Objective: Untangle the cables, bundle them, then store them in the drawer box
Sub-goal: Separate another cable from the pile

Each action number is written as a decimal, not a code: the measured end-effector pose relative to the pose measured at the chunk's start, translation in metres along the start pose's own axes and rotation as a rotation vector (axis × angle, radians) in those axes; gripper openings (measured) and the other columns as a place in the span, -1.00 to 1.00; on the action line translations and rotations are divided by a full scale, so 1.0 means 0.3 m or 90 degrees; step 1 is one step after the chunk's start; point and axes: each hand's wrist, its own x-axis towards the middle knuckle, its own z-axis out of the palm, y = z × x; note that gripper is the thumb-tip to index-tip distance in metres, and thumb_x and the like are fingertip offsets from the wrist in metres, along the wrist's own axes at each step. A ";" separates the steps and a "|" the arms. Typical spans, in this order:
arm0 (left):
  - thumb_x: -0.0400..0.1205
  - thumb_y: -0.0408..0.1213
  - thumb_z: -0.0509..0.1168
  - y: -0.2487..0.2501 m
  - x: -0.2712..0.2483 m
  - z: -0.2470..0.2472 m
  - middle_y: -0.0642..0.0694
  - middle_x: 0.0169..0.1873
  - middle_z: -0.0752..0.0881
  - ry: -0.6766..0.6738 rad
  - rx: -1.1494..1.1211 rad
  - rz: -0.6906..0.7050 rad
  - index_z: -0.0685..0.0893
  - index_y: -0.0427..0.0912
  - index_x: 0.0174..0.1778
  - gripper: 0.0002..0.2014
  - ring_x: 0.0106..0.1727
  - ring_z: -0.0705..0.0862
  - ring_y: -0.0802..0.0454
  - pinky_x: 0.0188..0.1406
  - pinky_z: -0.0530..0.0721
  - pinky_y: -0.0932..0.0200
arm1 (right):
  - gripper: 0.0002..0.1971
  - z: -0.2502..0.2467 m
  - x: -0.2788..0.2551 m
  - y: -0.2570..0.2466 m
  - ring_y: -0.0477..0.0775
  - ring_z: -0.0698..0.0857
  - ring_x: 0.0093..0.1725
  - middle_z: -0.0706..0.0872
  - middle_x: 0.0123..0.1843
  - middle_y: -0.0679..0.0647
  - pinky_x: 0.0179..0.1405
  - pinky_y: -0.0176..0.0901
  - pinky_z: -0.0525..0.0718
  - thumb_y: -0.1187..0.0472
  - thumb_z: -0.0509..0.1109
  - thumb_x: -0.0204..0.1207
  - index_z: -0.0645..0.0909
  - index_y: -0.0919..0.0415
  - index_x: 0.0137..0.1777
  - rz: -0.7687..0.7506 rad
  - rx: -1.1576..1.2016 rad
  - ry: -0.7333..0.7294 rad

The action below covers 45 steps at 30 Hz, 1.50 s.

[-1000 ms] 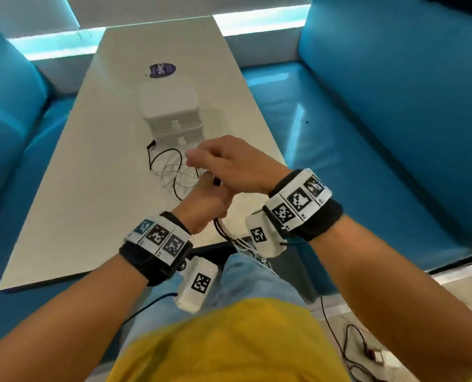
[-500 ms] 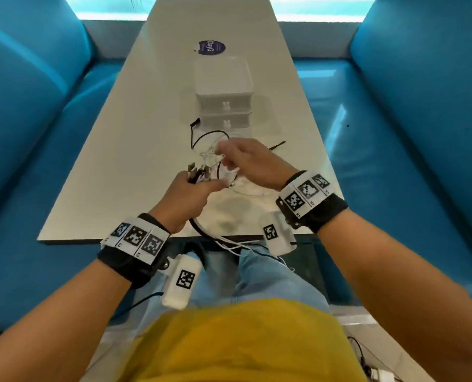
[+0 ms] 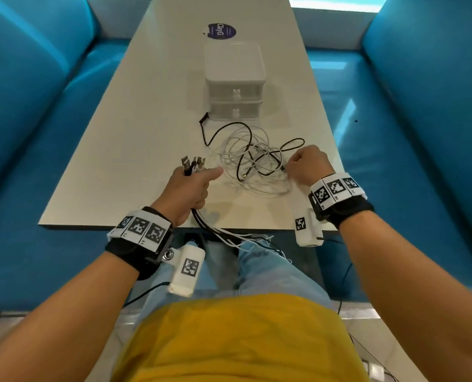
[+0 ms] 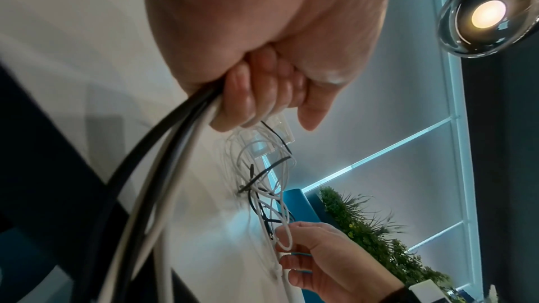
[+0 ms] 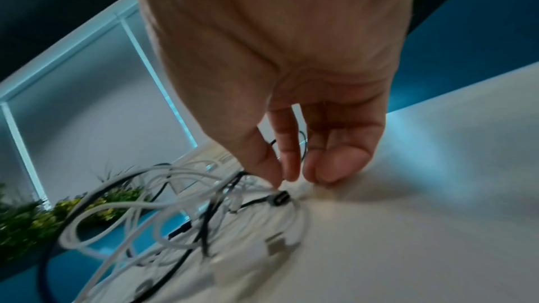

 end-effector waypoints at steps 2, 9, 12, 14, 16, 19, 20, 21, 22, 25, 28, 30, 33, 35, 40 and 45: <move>0.61 -0.25 0.39 -0.005 0.000 -0.004 0.09 -0.67 0.18 0.001 -0.005 -0.004 0.22 0.01 -0.51 -0.51 -0.67 0.10 0.15 -0.64 0.04 0.27 | -0.86 0.014 0.000 -0.023 0.23 0.74 0.02 0.78 -0.02 0.20 -0.02 -0.12 0.68 0.22 0.45 0.40 0.75 0.23 -0.08 -0.009 -0.013 -0.010; 0.61 -0.26 0.39 0.004 0.003 0.016 0.07 -0.67 0.18 0.003 -0.015 0.014 0.24 -0.01 -0.51 -0.52 -0.67 0.10 0.14 -0.66 0.08 0.31 | -0.75 0.010 0.005 -0.078 0.29 0.69 0.15 0.70 0.18 0.24 0.13 -0.05 0.62 0.23 0.36 0.47 0.64 0.26 0.13 -0.023 -0.051 -0.011; 0.60 -0.22 0.40 0.019 0.007 0.035 0.03 -0.63 0.17 0.033 -0.026 0.020 0.27 -0.01 -0.51 -0.53 -0.64 0.10 0.12 -0.65 0.10 0.29 | -0.89 -0.045 -0.002 -0.094 0.21 0.76 -0.08 0.77 -0.05 0.20 -0.04 0.02 0.76 0.26 0.35 0.38 0.59 0.12 -0.10 -0.057 0.082 -0.015; 0.59 -0.16 0.42 0.038 0.015 0.054 0.02 -0.61 0.18 0.057 -0.029 0.032 0.34 -0.03 -0.47 -0.59 -0.61 0.11 0.09 -0.62 0.11 0.26 | -0.87 -0.086 -0.021 -0.115 0.12 0.76 -0.27 0.77 -0.22 0.17 -0.32 -0.09 0.74 0.34 0.34 0.41 0.57 0.08 -0.17 -0.089 0.191 -0.024; 0.58 -0.13 0.42 0.065 0.024 0.083 0.05 -0.64 0.22 0.060 -0.025 0.060 0.50 -0.10 -0.37 -0.71 -0.61 0.13 0.09 -0.60 0.13 0.26 | -0.82 -0.128 -0.047 -0.149 0.08 0.73 -0.32 0.74 -0.30 0.14 -0.43 -0.18 0.68 0.42 0.35 0.45 0.62 0.10 -0.18 -0.125 0.278 -0.044; 0.55 -0.20 0.45 0.118 0.040 0.125 0.09 -0.63 0.33 0.062 -0.016 0.121 0.66 -0.08 -0.25 -0.88 -0.62 0.20 0.10 -0.60 0.18 0.27 | -0.90 -0.182 -0.086 -0.198 0.01 0.74 -0.28 0.75 -0.25 0.14 -0.26 -0.19 0.77 0.37 0.43 0.51 0.70 0.16 -0.17 -0.169 0.390 -0.073; 0.54 -0.23 0.46 0.136 0.046 0.136 0.09 -0.63 0.38 0.061 -0.011 0.147 0.71 -0.08 -0.23 -0.93 -0.63 0.22 0.11 -0.61 0.21 0.28 | -0.93 -0.195 -0.095 -0.210 0.00 0.74 -0.28 0.75 -0.23 0.15 -0.21 -0.17 0.79 0.34 0.44 0.52 0.71 0.19 -0.16 -0.181 0.420 -0.075; 0.53 -0.26 0.47 0.153 0.051 0.145 0.10 -0.64 0.42 0.055 -0.008 0.170 0.75 -0.10 -0.18 -0.97 -0.65 0.24 0.12 -0.62 0.23 0.29 | -0.94 -0.205 -0.100 -0.219 0.01 0.74 -0.29 0.75 -0.23 0.16 -0.18 -0.16 0.79 0.34 0.44 0.52 0.71 0.21 -0.16 -0.190 0.445 -0.069; 0.53 -0.28 0.48 0.168 0.057 0.153 0.11 -0.64 0.44 0.046 -0.007 0.188 0.77 -0.11 -0.10 -0.93 -0.67 0.25 0.14 -0.63 0.25 0.31 | -0.94 -0.213 -0.102 -0.228 0.01 0.74 -0.31 0.74 -0.25 0.16 -0.18 -0.17 0.79 0.35 0.44 0.52 0.71 0.23 -0.16 -0.198 0.463 -0.056; 0.53 -0.27 0.48 0.194 0.067 0.173 0.17 -0.64 0.45 0.029 -0.014 0.232 0.74 -0.09 0.02 -0.83 -0.70 0.32 0.26 -0.64 0.33 0.39 | -0.89 -0.239 -0.109 -0.255 -0.01 0.75 -0.34 0.72 -0.28 0.12 -0.21 -0.22 0.76 0.39 0.44 0.52 0.70 0.18 -0.15 -0.233 0.489 -0.010; 0.52 -0.18 0.49 0.203 0.080 0.179 0.21 -0.64 0.47 0.027 -0.013 0.234 0.71 -0.02 0.11 -0.74 -0.68 0.40 0.29 -0.58 0.36 0.37 | -0.87 -0.265 -0.124 -0.274 -0.05 0.76 -0.30 0.73 -0.25 0.08 -0.21 -0.25 0.73 0.40 0.42 0.54 0.69 0.15 -0.10 -0.272 0.533 0.020; 0.49 -0.16 0.51 0.200 0.096 0.175 0.20 -0.52 0.52 0.019 0.048 0.205 0.70 -0.01 0.16 -0.68 -0.64 0.42 0.29 -0.55 0.37 0.36 | -0.87 -0.281 -0.137 -0.285 -0.08 0.77 -0.26 0.73 -0.23 0.06 -0.21 -0.28 0.71 0.39 0.39 0.56 0.68 0.15 -0.05 -0.301 0.561 0.034; 0.47 -0.20 0.53 0.189 0.124 0.158 0.06 -0.43 0.47 0.018 0.174 0.167 0.66 -0.13 0.10 -0.67 -0.57 0.35 0.20 -0.52 0.35 0.26 | -0.86 -0.309 -0.140 -0.308 -0.05 0.76 -0.20 0.71 -0.21 0.05 -0.17 -0.24 0.70 0.40 0.36 0.59 0.65 0.15 -0.03 -0.322 0.661 0.061; 0.48 -0.24 0.51 0.189 0.141 0.141 -0.01 -0.34 0.55 0.050 0.200 0.150 0.64 -0.14 0.11 -0.69 -0.54 0.35 0.17 -0.53 0.35 0.26 | -0.87 -0.334 -0.133 -0.322 0.00 0.76 -0.15 0.70 -0.17 0.10 -0.12 -0.20 0.71 0.41 0.33 0.60 0.63 0.17 -0.04 -0.324 0.745 0.085; 0.52 -0.34 0.46 0.195 0.146 0.127 0.06 -0.38 0.57 0.129 0.124 0.153 0.67 -0.12 0.22 -0.66 -0.60 0.41 0.27 -0.56 0.39 0.35 | -0.86 -0.339 -0.121 -0.299 0.06 0.76 -0.04 0.73 -0.16 0.10 -0.05 -0.13 0.71 0.43 0.39 0.54 0.64 0.17 -0.08 -0.332 0.811 0.083; 0.56 -0.39 0.42 0.212 0.104 0.144 0.06 -0.54 0.37 0.091 0.007 0.195 0.72 -0.06 0.10 -0.77 -0.67 0.22 0.17 -0.63 0.28 0.32 | -0.80 -0.275 -0.126 -0.263 0.00 0.74 -0.12 0.75 -0.27 -0.04 -0.12 -0.18 0.70 0.44 0.43 0.48 0.69 0.10 -0.15 -0.341 0.644 0.026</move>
